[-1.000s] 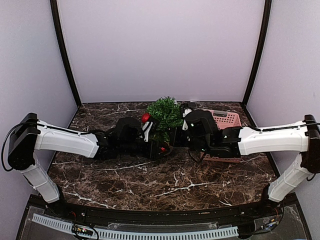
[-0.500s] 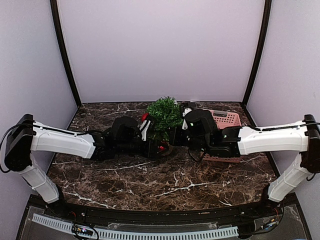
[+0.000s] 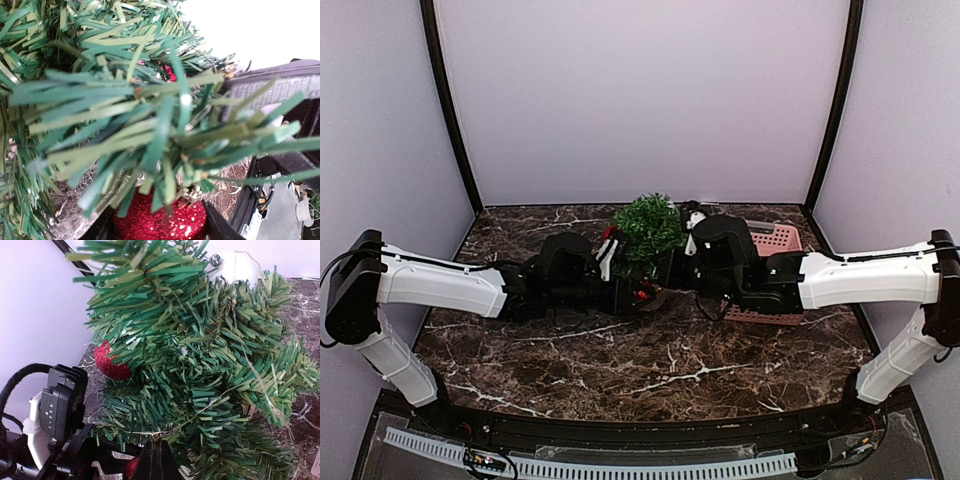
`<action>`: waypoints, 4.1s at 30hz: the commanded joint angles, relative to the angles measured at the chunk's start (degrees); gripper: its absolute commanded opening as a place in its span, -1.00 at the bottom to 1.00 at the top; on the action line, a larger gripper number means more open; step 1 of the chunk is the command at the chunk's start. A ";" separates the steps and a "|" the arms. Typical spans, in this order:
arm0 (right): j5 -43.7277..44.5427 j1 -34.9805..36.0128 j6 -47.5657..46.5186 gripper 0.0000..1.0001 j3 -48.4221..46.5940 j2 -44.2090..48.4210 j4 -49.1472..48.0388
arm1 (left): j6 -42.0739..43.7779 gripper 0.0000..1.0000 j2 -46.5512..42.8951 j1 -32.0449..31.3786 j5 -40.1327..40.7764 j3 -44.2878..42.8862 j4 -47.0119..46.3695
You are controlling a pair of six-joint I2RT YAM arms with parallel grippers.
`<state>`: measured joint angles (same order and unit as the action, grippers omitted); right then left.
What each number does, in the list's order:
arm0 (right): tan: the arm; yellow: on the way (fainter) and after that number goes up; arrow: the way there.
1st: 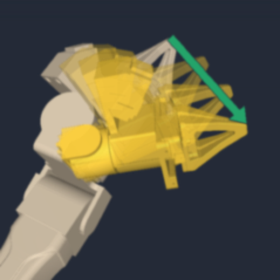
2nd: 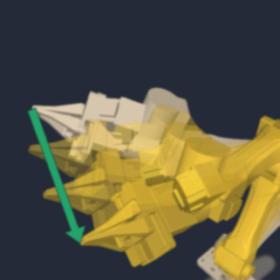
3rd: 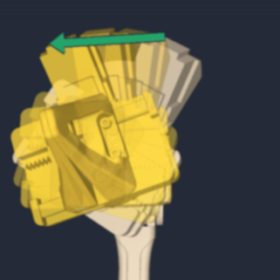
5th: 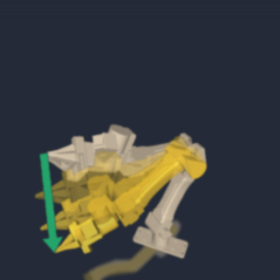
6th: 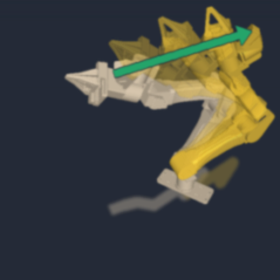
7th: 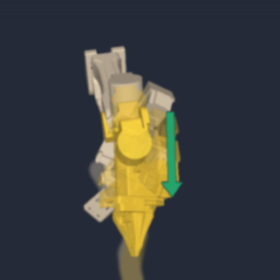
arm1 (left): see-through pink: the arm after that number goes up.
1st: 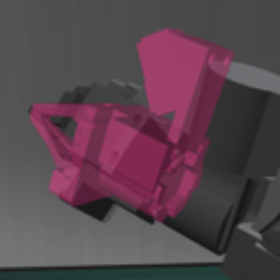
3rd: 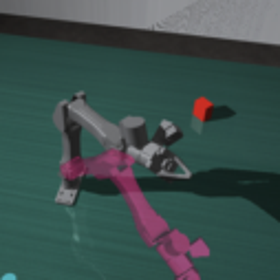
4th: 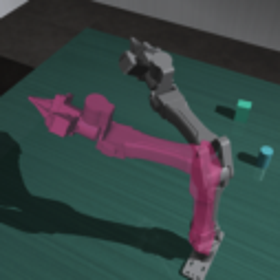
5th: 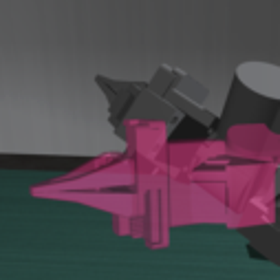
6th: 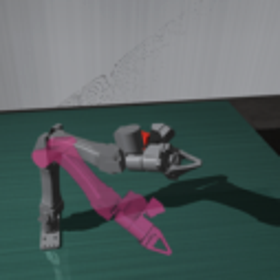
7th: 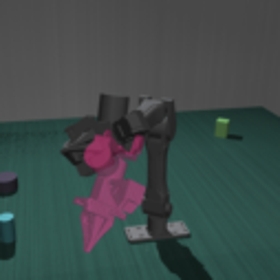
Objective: Decorate the small christmas tree
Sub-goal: Hang the ornament ball on the branch, then reset both arms
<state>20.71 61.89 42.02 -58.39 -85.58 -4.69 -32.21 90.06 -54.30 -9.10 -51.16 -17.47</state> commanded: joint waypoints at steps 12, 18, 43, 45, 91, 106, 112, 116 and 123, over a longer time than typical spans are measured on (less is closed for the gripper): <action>1.22 0.77 -0.19 -1.00 0.05 0.62 -2.64 | -2.16 -0.14 -1.08 0.45 0.81 0.38 -0.47; 2.03 0.72 -0.15 -1.00 -0.92 -0.80 -1.35 | -2.49 -0.13 -0.17 0.94 -0.24 0.04 -0.28; 7.06 0.76 1.06 -1.00 -1.16 -3.56 -0.97 | -2.48 -0.13 4.28 1.43 1.94 -1.93 -2.10; 7.15 0.72 1.09 -1.00 -1.14 -3.85 -1.10 | -2.11 -0.12 4.58 1.48 2.01 -2.06 -2.57; 3.02 0.13 -9.68 0.31 -0.60 10.16 7.18 | 4.31 0.83 -25.98 9.02 1.56 6.38 22.44; -17.20 -27.66 -18.40 0.97 4.05 8.53 -2.23 | 18.01 0.94 -13.59 39.33 -4.93 -0.29 10.91; -22.71 -42.34 -19.70 0.97 11.51 6.18 -10.09 | 19.77 0.93 -11.06 54.31 -5.63 8.32 -2.59; -24.95 -51.63 -21.67 0.97 16.76 7.24 -13.67 | 19.35 0.97 -15.19 62.88 -1.71 17.33 -10.82; -22.92 -61.32 -26.26 0.97 28.93 18.94 -22.45 | 23.17 0.98 -26.35 67.33 3.77 31.42 -18.51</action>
<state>-2.66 2.76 19.97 -34.87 -74.24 -16.71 -12.38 69.63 12.69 -8.27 -24.69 -27.00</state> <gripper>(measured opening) 0.986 0.989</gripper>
